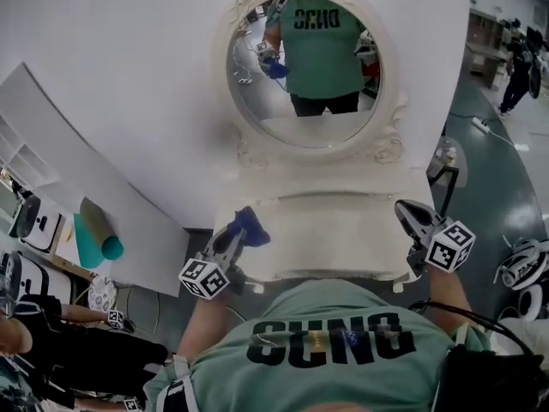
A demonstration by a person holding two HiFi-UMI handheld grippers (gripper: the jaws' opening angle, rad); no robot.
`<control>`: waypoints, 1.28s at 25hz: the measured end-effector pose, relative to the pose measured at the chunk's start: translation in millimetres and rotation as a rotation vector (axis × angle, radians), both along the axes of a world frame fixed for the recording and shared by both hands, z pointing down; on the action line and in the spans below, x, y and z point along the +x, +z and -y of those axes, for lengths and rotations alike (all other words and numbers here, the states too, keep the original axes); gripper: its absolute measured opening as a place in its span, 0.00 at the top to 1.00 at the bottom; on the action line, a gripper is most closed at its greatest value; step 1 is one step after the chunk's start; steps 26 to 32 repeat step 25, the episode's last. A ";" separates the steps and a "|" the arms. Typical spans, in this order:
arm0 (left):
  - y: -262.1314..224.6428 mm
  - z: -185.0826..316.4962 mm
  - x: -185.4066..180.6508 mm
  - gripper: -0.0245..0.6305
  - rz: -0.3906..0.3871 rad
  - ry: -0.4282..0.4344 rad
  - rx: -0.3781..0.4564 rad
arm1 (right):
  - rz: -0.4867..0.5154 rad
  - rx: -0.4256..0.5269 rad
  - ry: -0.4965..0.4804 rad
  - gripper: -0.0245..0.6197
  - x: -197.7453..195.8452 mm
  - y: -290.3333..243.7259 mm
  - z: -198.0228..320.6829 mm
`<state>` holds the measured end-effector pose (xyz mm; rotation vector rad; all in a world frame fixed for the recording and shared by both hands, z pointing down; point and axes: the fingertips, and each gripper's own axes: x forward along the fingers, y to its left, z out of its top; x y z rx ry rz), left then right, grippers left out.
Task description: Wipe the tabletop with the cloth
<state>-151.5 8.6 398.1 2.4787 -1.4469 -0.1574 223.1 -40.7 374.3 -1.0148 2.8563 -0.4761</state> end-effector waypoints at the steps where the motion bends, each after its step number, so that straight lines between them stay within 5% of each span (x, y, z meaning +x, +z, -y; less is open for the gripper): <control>1: -4.5 5.4 -8.1 0.84 -0.014 0.025 0.009 | 0.005 -0.001 0.024 0.95 -10.1 -2.6 -0.4; 10: 1.9 27.9 -11.9 0.84 -0.089 0.197 0.016 | -0.075 -0.014 0.130 0.95 -46.4 -3.4 -17.3; 22: -0.5 6.8 35.2 0.84 -0.138 0.203 0.039 | -0.106 0.010 0.078 0.95 -19.4 -14.4 -21.4; 32: -0.1 -0.7 39.8 0.84 -0.136 0.200 0.040 | -0.109 0.008 0.055 0.95 -19.2 -13.5 -21.6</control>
